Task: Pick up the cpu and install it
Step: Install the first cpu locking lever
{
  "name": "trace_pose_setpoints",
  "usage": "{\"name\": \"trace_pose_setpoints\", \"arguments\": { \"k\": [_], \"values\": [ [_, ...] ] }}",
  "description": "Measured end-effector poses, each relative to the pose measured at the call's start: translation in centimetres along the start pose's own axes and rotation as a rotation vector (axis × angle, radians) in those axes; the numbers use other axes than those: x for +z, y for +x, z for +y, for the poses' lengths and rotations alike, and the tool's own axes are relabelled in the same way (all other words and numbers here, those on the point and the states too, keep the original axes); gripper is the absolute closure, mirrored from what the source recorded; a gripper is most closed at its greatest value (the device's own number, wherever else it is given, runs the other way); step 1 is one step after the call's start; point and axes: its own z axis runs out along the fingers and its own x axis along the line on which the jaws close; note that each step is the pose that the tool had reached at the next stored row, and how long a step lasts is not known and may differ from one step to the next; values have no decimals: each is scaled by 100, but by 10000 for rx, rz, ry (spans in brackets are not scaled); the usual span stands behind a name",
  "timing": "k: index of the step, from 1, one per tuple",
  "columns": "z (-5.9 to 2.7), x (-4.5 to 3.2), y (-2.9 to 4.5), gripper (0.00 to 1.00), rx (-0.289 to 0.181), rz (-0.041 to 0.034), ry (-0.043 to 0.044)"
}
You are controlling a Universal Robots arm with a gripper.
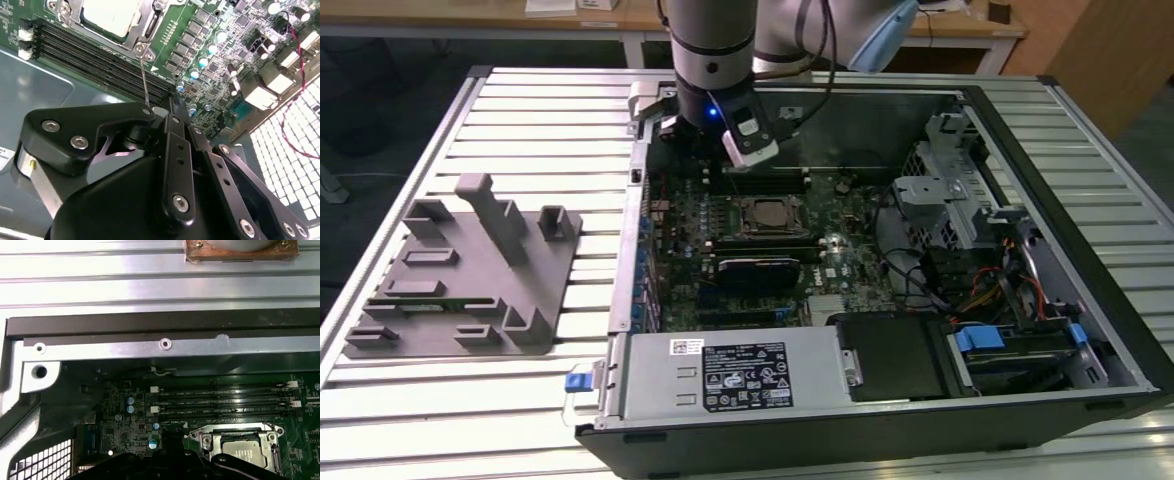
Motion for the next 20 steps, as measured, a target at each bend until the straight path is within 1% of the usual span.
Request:
{"name": "trace_pose_setpoints", "arguments": {
  "k": [5, 8, 20],
  "values": [
    [-2, 20, -52, 89, 7, 3, -62],
    [-1, 28, -101, 89, 18, 0, -63],
    [8, 46, -343, 89, 110, -20, -63]
  ]
}}
